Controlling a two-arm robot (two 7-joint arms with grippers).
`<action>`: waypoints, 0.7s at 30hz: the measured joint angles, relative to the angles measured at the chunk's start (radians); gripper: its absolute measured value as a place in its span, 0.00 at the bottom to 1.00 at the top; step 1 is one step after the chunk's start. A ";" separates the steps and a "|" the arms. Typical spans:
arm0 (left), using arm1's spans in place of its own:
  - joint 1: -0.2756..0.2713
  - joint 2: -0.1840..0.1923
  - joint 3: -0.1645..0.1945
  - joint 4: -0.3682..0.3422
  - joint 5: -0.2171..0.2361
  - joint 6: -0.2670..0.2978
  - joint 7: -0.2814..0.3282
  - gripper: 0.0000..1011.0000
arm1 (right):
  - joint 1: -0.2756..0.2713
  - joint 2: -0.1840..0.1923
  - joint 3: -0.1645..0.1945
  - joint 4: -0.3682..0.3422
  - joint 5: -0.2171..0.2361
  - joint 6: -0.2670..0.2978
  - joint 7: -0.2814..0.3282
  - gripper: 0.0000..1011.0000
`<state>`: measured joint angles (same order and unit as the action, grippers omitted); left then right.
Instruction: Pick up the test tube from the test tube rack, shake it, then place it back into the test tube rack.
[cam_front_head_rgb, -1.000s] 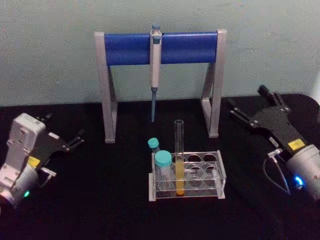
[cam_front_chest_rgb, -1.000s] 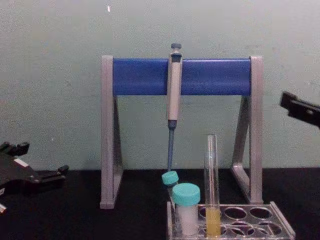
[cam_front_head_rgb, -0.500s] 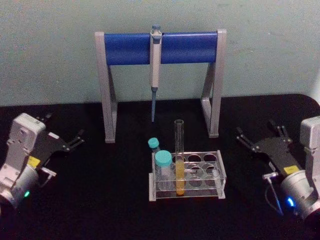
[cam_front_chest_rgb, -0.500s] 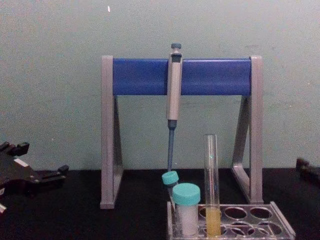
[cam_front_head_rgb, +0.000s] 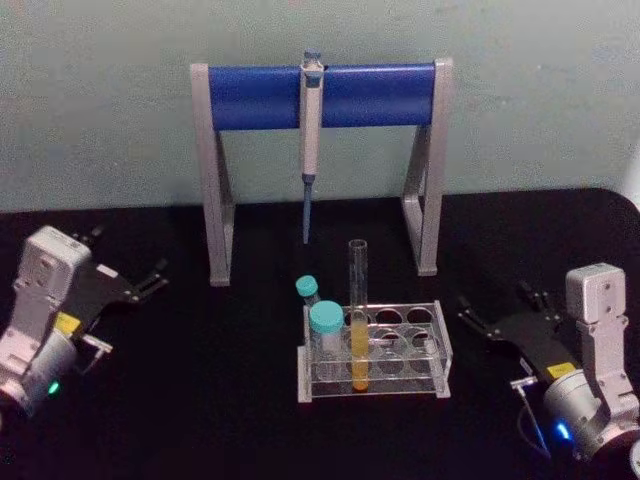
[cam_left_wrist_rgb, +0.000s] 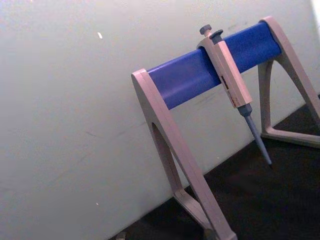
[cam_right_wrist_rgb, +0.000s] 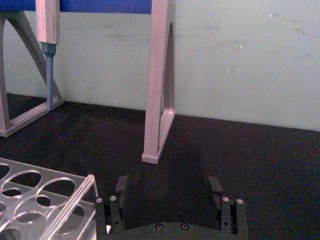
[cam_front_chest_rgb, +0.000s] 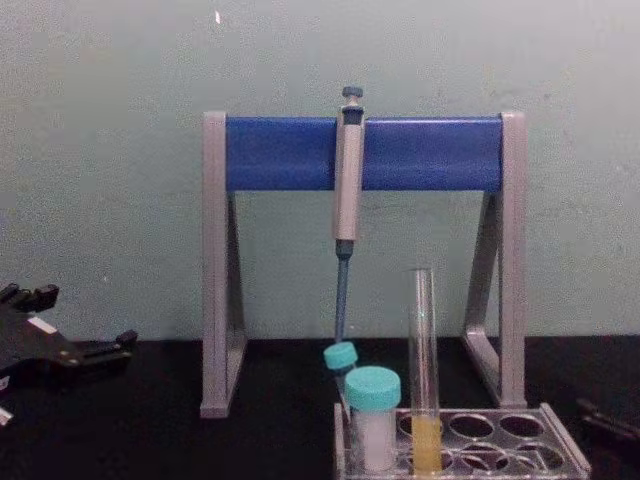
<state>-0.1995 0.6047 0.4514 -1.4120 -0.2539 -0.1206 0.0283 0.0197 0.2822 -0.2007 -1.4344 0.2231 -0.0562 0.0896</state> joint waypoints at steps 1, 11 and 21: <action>0.000 0.000 0.000 0.000 0.000 0.000 0.000 0.99 | 0.001 -0.004 0.001 0.005 -0.003 0.002 0.003 0.99; 0.000 0.000 0.000 0.000 0.000 0.000 0.000 0.99 | 0.006 -0.020 0.009 0.026 -0.018 0.012 0.016 0.99; 0.000 0.000 0.000 0.000 0.000 0.000 0.000 0.99 | 0.006 -0.018 0.008 0.024 -0.017 0.011 0.016 0.99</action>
<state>-0.1996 0.6047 0.4514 -1.4120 -0.2539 -0.1206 0.0283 0.0257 0.2641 -0.1923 -1.4109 0.2064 -0.0452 0.1058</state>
